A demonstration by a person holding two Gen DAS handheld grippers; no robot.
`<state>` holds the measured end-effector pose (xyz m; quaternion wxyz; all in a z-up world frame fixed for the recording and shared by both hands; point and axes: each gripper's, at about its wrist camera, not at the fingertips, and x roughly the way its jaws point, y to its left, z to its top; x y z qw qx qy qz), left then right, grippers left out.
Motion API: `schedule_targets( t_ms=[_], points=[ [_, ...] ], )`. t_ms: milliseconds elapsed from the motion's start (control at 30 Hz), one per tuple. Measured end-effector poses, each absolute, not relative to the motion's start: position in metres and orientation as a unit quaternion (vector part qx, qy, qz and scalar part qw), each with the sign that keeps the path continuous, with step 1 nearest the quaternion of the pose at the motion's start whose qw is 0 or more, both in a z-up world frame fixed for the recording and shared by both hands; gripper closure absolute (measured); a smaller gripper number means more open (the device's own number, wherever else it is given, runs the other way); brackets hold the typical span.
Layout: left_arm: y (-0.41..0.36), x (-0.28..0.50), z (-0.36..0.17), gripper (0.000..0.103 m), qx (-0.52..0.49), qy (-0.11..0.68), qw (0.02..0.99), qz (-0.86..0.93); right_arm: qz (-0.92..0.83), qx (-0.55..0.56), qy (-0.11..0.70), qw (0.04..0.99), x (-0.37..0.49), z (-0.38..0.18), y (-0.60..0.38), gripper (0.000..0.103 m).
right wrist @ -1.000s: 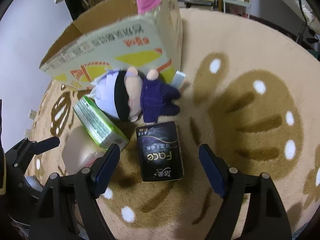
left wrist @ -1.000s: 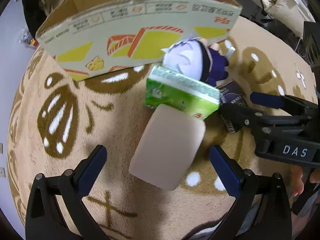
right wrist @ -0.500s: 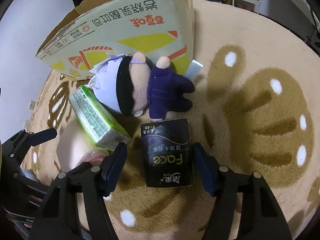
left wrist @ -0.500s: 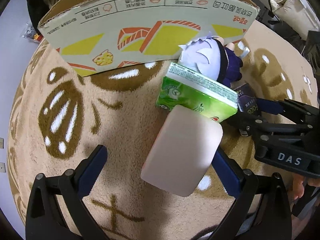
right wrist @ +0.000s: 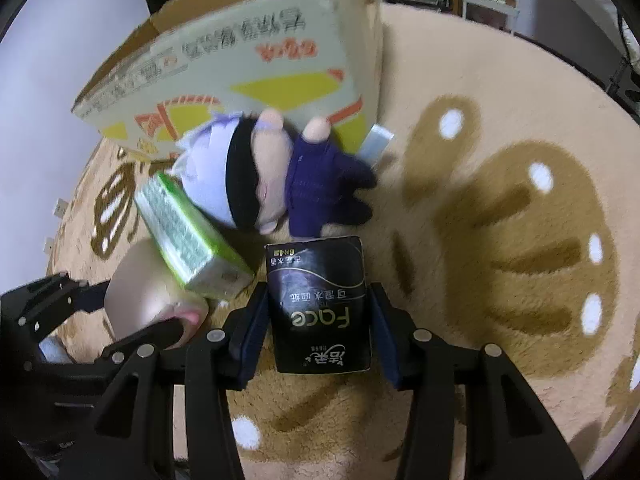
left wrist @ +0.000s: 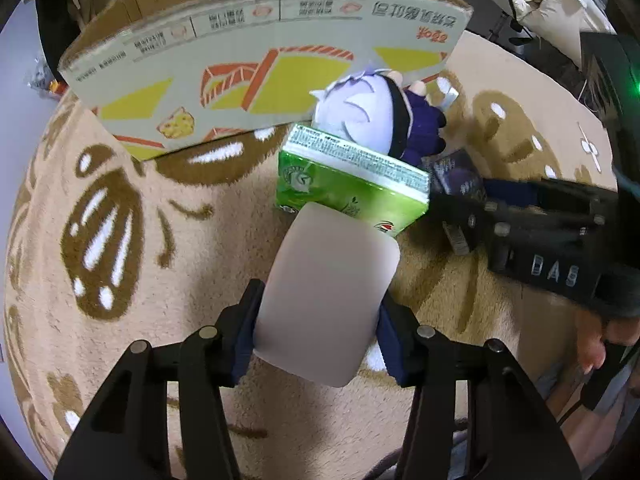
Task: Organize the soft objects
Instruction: 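Grasp the pink cushion roll with the left gripper while the right grasps the black Face tissue pack, then lift the pink cushion and black tissue pack and carry both over the box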
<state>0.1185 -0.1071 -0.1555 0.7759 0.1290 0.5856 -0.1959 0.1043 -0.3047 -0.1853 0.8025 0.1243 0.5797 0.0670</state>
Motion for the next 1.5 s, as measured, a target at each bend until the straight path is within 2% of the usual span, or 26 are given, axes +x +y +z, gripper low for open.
schedule_targets(
  t_ms=[400,867,1133,1500],
  points=[
    [-0.091,0.1,-0.1,0.056,0.127,0.499,0.841,-0.167,0.07,0.181,0.485,0.853,0.098,-0.135,-0.33,0.053],
    [-0.059,0.091,-0.031,0.056,0.078,0.337,0.933,-0.1,0.079,0.141,0.359,0.919,0.087,-0.071,-0.315,0.053],
    [-0.059,0.105,-0.018,0.056,0.083,0.292,0.948,-0.092,0.074,0.126,0.309,0.94,0.098,-0.052,-0.309,0.053],
    [-0.059,0.132,-0.019,0.056,0.062,0.27,0.957,-0.081,0.087,0.106,0.306,0.942,0.116,-0.051,-0.299,0.053]
  ],
)
